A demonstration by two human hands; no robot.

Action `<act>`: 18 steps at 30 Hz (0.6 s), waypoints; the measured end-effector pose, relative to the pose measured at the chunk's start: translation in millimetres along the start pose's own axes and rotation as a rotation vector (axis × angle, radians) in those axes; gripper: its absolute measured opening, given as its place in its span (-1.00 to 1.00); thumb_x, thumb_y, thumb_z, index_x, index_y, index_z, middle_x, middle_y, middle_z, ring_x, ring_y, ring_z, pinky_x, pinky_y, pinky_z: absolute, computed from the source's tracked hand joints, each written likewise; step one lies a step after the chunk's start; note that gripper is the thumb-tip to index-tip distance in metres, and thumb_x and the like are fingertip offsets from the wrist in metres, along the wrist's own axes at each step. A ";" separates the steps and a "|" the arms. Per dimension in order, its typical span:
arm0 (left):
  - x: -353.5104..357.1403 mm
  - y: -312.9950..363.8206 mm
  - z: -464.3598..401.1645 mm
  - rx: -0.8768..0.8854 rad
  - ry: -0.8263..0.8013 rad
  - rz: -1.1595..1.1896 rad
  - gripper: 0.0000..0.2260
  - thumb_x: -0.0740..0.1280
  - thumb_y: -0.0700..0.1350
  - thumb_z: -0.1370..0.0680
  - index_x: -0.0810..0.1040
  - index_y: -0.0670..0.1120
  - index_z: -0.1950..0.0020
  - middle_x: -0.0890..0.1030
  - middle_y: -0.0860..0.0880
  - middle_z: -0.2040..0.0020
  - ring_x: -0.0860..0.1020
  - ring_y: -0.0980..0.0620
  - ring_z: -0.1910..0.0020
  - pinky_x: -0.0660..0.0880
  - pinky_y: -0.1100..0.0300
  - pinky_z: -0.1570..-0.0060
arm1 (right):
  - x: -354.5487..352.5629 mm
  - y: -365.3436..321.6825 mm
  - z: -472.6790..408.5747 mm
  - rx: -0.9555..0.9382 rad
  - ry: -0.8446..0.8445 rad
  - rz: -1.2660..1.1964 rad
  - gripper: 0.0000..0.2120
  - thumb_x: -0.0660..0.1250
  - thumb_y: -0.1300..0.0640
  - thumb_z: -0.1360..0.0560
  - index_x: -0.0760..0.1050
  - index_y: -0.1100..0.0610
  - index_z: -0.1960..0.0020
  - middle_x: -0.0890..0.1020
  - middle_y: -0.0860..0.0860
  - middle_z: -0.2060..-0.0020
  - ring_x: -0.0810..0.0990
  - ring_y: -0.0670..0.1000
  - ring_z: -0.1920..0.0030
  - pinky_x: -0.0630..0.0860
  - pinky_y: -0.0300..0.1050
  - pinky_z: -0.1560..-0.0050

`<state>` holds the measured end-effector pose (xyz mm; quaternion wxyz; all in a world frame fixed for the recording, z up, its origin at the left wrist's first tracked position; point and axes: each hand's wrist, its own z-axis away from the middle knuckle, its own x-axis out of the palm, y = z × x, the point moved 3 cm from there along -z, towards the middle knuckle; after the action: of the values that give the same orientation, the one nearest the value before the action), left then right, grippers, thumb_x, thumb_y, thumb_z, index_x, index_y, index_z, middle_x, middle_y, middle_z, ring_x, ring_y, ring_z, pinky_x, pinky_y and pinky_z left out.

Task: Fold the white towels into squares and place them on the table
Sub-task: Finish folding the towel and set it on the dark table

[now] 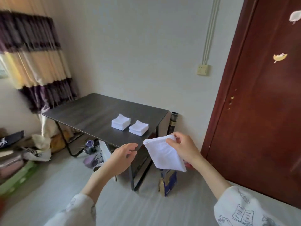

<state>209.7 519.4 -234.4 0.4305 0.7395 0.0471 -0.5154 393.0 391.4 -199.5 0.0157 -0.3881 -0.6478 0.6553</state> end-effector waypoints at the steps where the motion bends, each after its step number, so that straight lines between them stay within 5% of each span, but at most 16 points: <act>1: -8.0 -13.5 -12.9 -0.031 0.025 0.033 -0.69 0.17 -0.11 -0.60 0.39 -0.04 -0.35 0.51 0.00 -0.26 0.52 0.07 -0.14 0.38 0.31 -0.11 | 10.9 -5.9 -22.2 -0.015 -0.024 -0.010 -0.93 0.28 0.13 -0.52 0.50 0.11 0.10 0.60 0.01 0.19 0.57 0.04 0.10 0.43 -0.14 0.16; 4: -24.1 -57.8 -48.2 -0.135 0.044 0.175 -0.65 0.21 -0.08 -0.59 0.34 -0.04 -0.38 0.50 -0.01 -0.26 0.50 0.11 -0.08 0.41 0.31 -0.03 | 46.6 -20.2 -82.8 -0.041 -0.093 -0.058 -0.83 0.29 0.11 -0.52 0.51 0.23 0.07 0.61 0.15 0.11 0.58 0.11 0.07 0.46 -0.09 0.13; 11: -52.5 -153.1 -147.8 -0.283 -0.143 0.802 -0.27 0.35 0.33 -0.30 0.28 0.09 -0.40 0.50 0.10 -0.27 0.47 0.13 -0.23 0.38 0.07 -0.24 | 126.2 -37.4 -205.5 -0.024 -0.190 -0.195 -0.93 0.33 0.12 -0.51 0.55 0.11 0.09 0.64 0.01 0.13 0.60 -0.03 0.09 0.51 -0.09 0.05; 14: -64.6 -186.5 -204.5 -0.205 -0.237 0.950 -0.56 0.25 0.23 -0.47 0.42 0.08 -0.29 0.58 0.06 -0.20 0.54 0.04 -0.20 0.41 -0.02 -0.25 | 157.9 -33.7 -256.9 0.035 -0.201 -0.267 -0.92 0.33 0.11 -0.51 0.56 0.11 0.08 0.64 0.07 0.13 0.60 -0.01 0.15 0.48 -0.06 0.12; 18: -81.1 -226.7 -273.8 -0.177 -0.253 0.940 -0.63 0.22 0.12 -0.48 0.49 0.00 -0.22 0.60 0.03 -0.16 0.56 0.00 -0.16 0.49 -0.02 -0.17 | 196.1 -16.1 -317.2 0.176 -0.147 -0.365 -0.85 0.31 0.12 -0.52 0.54 0.20 -0.01 0.63 0.08 0.09 0.62 0.02 0.11 0.52 -0.05 0.07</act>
<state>253.3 879.0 -275.7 0.6797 0.5731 -0.3006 -0.3453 416.1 762.1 -236.8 0.1205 -0.2127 -0.6469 0.7223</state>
